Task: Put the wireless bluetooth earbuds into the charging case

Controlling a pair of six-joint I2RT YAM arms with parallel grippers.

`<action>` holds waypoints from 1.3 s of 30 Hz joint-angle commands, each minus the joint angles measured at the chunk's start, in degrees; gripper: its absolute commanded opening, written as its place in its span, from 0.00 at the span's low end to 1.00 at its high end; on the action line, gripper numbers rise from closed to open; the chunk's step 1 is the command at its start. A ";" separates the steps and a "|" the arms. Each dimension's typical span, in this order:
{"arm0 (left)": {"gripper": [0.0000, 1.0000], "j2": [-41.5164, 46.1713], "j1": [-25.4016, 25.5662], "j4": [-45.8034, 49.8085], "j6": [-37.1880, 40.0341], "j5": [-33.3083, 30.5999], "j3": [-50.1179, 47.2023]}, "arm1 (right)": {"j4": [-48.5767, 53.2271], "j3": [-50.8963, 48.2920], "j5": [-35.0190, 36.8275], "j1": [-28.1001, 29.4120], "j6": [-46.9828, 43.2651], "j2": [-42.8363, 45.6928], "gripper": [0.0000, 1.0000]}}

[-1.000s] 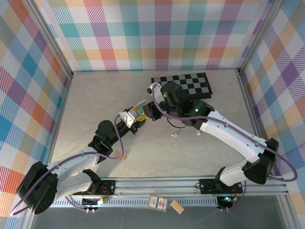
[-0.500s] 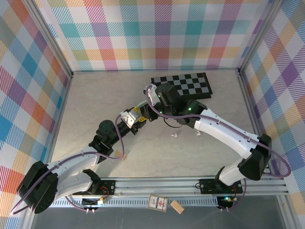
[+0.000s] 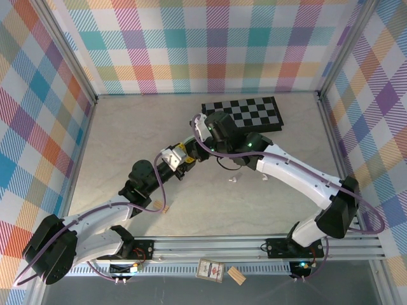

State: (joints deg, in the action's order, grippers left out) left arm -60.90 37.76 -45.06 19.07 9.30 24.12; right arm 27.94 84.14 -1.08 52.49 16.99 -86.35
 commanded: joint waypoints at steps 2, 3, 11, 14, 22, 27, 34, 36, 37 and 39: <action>0.27 1.50 0.56 -2.79 -0.85 -0.23 1.81 | 0.60 0.29 1.60 0.21 0.31 3.19 0.34; 0.27 1.61 0.55 -3.07 -1.11 -0.22 1.72 | 0.60 -0.06 2.22 0.16 0.18 4.07 0.36; 0.27 2.11 0.34 -3.19 -2.19 2.02 1.24 | -0.78 -3.42 6.82 -1.36 1.53 9.94 0.44; 0.27 2.24 0.39 -3.02 -1.86 5.13 1.20 | -1.15 -2.81 6.69 -3.20 3.03 9.47 0.50; 0.27 3.38 0.39 -2.49 -1.49 6.91 0.54 | 1.96 4.15 2.37 -6.44 4.64 2.65 0.57; 0.28 4.17 0.39 -0.96 -1.20 6.98 0.58 | 3.83 4.89 0.70 -6.52 4.36 0.68 0.58; 0.27 4.46 0.38 -0.79 -4.22 5.14 1.21 | 1.73 -1.92 -1.04 -6.52 5.52 6.91 0.58; 0.27 3.89 0.32 -1.46 -5.08 4.97 1.41 | -0.27 -4.32 -1.03 -6.78 6.68 9.39 0.58; 0.27 3.49 0.39 -2.05 -5.66 5.12 1.46 | -1.73 -5.73 -1.15 -7.16 7.67 10.89 0.58; 0.27 3.00 0.37 -3.20 -6.87 5.72 1.77 | -4.86 -8.60 -3.85 -8.73 10.49 13.56 0.59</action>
State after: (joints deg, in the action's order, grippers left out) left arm -57.71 37.76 -43.79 14.55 14.48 24.14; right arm 28.25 77.67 -1.78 45.21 23.68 -76.79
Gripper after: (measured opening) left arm 0.364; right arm 0.589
